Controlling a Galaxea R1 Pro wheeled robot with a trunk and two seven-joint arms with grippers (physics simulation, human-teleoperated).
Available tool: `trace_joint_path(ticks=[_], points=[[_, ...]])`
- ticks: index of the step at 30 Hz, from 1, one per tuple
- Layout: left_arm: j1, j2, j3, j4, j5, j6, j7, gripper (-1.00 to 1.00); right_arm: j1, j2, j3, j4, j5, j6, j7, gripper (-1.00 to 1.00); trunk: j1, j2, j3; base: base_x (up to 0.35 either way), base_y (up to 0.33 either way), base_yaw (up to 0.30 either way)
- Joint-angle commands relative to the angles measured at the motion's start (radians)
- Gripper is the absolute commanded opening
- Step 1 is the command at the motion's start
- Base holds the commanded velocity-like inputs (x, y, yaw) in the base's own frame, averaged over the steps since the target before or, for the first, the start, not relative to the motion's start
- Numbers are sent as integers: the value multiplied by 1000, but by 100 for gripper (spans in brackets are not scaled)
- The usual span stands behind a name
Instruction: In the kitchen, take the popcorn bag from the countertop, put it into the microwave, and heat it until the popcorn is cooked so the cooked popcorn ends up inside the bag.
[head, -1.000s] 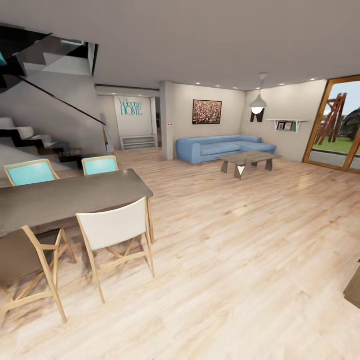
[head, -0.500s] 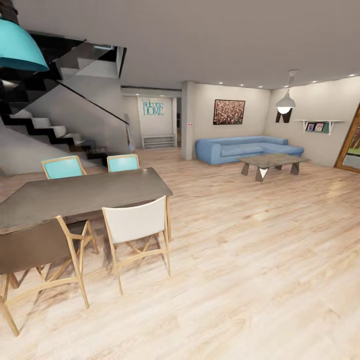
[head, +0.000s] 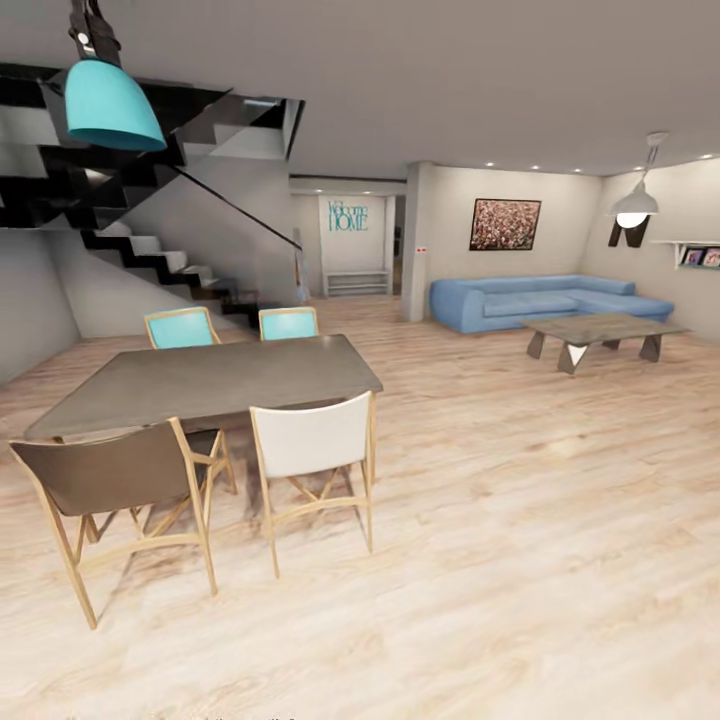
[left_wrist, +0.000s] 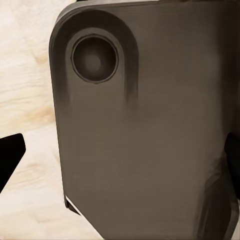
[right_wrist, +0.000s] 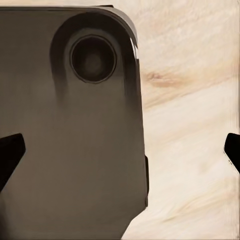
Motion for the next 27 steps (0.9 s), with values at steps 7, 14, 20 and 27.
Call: trace_joint_path(ticks=[7, 14, 20, 27], points=[[0, 0, 0, -1, 0, 0, 0, 100, -1, 0, -5, 2, -1, -9, -2, 100, 0, 0, 2, 0, 0, 266], [0, 0, 0, -1, 0, 0, 0, 100, -1, 0, -5, 3, -1, -9, -2, 100, 0, 0, 4, 0, 0, 265], [0, 0, 0, -1, 0, 0, 0, 100, -1, 0, -7, 2, -1, -9, -1, 100, 0, 0, 6, 0, 0, 265], [0, 0, 0, -1, 0, 0, 0, 100, -1, 0, -7, 2, -1, -9, 0, 100, 0, 0, 8, 0, 0, 266]])
